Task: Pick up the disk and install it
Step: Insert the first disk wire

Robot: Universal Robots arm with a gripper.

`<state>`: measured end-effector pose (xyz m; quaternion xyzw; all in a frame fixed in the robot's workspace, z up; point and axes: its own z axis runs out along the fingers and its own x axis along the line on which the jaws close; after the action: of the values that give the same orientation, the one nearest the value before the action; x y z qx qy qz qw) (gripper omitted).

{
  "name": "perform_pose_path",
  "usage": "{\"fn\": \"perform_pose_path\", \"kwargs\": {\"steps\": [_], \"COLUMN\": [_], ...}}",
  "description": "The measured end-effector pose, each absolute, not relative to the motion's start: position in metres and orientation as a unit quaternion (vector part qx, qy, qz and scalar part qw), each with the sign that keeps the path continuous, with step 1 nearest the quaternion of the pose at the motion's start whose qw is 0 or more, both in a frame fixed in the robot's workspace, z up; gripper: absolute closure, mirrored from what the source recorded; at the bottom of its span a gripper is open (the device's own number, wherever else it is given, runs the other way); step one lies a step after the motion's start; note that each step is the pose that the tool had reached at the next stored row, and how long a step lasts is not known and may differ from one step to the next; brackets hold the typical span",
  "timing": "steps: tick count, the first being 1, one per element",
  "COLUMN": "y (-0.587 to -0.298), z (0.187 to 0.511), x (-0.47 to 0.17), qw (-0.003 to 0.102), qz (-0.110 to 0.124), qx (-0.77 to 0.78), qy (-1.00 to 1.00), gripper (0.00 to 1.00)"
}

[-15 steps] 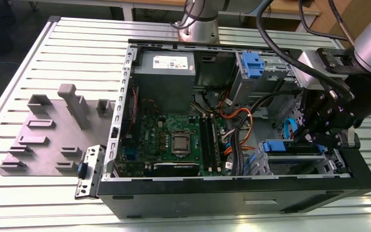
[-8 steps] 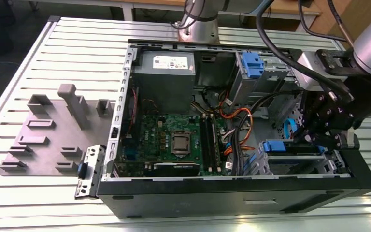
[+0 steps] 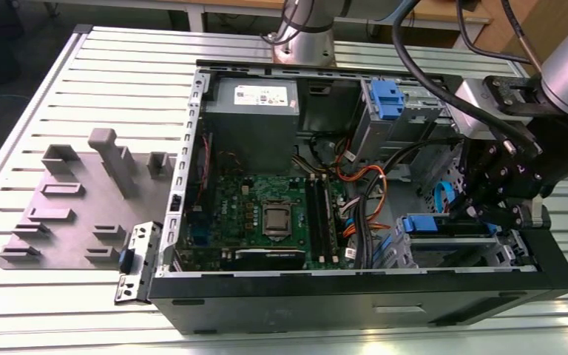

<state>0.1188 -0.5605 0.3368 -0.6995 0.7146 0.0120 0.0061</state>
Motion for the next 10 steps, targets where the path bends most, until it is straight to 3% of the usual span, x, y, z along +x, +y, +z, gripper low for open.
{"fn": "perform_pose_path", "kwargs": {"steps": [5, 8, 10], "y": [-0.5606, -0.5606, -0.5606], "z": [0.3368, 0.3368, 0.3368], "x": [0.1188, 0.1188, 0.1188], "qw": [0.006, 0.006, 0.006], "qz": [0.012, 0.012, 0.012], "qx": [-0.699, -0.699, -0.699], "qy": [0.715, 0.715, 0.715], "gripper": [0.83, 0.71, 0.71]}}
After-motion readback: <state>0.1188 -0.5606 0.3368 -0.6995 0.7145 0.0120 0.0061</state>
